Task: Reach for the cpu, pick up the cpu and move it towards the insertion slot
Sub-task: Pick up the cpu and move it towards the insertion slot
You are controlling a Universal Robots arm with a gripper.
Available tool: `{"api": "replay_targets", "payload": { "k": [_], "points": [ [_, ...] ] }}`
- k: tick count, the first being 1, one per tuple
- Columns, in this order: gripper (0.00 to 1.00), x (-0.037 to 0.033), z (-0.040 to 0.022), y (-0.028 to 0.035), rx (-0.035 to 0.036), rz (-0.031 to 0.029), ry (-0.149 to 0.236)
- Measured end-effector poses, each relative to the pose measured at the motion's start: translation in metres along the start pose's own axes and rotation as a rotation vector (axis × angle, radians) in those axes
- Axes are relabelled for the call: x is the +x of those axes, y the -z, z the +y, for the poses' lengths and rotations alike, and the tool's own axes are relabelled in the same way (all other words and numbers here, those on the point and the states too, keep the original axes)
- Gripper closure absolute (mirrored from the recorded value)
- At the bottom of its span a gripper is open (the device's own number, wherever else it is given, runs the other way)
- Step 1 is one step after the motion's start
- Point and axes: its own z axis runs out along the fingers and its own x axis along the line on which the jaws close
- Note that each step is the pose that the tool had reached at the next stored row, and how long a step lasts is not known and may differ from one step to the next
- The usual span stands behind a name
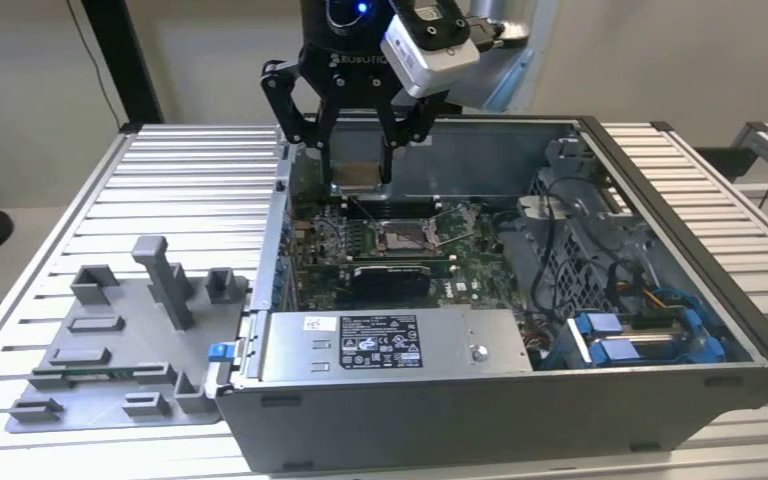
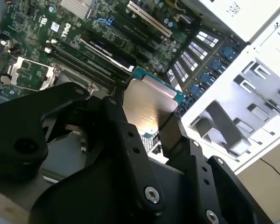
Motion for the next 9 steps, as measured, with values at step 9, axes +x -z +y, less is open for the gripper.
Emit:
{"api": "replay_targets", "payload": {
  "k": [9],
  "points": [
    [1.00, -0.0027, -0.0001, 0.0000, 0.0000, 0.0000, 0.000]
  ]
}}
